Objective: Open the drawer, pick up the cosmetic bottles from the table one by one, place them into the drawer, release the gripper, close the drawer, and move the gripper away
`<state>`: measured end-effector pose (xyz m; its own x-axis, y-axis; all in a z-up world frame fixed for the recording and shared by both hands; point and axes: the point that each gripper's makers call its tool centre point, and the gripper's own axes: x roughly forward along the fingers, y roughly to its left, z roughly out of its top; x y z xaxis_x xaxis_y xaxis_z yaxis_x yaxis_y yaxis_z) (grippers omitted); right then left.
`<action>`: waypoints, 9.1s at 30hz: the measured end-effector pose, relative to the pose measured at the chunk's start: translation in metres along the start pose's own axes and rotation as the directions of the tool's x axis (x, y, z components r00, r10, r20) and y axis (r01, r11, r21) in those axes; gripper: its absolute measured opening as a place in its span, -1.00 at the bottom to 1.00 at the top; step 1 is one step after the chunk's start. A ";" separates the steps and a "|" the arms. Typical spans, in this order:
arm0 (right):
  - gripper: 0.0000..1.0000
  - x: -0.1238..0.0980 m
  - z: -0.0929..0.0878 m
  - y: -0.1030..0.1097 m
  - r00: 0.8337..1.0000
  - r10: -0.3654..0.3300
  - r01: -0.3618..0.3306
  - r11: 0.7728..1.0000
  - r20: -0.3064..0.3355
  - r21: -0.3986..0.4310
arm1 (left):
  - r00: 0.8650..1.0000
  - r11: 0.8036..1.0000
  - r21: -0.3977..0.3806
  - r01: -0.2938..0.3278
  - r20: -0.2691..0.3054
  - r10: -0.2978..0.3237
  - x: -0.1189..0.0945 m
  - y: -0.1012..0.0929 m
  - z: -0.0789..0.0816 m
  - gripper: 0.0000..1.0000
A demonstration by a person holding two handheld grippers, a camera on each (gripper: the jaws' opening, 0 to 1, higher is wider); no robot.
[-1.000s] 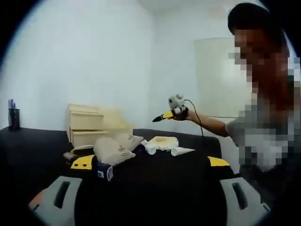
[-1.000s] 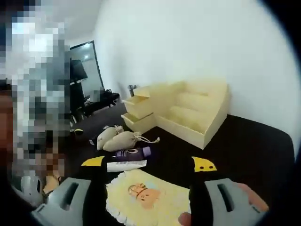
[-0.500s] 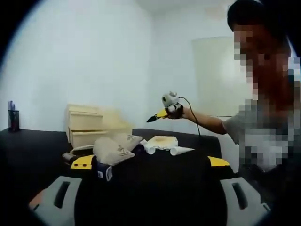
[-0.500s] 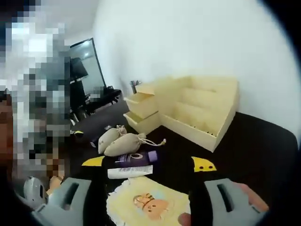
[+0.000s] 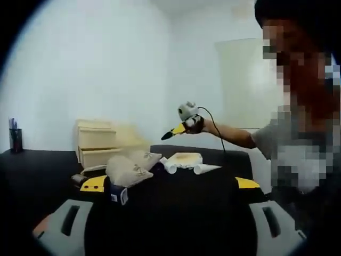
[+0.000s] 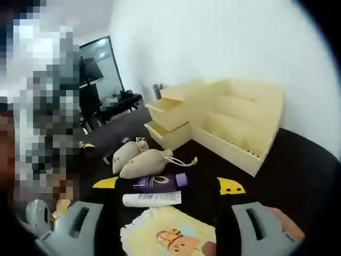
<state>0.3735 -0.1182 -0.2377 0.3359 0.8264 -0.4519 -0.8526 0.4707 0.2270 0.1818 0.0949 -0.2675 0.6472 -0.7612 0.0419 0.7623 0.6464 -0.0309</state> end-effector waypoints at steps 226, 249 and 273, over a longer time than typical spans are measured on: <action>-0.12 0.022 0.072 0.220 0.840 0.503 -0.296 0.738 0.203 -0.606 | 0.907 0.812 -0.474 0.340 0.394 -0.149 0.045 -0.011 0.099 0.40; -0.12 0.025 0.062 0.250 0.805 0.565 -0.334 0.685 0.182 -0.647 | 0.887 0.752 -0.501 0.428 0.393 -0.242 0.060 -0.024 0.097 0.30; -0.12 0.033 0.044 0.253 0.828 0.545 -0.296 0.625 0.132 -0.723 | 0.887 0.733 -0.511 0.450 0.351 -0.299 0.079 -0.032 0.091 -0.16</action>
<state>0.1864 0.0414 -0.1570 -0.1333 0.9815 -0.1372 -0.9213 -0.1738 -0.3480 0.2083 0.0187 -0.1721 0.3448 -0.8504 0.3974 0.8512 0.1048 -0.5142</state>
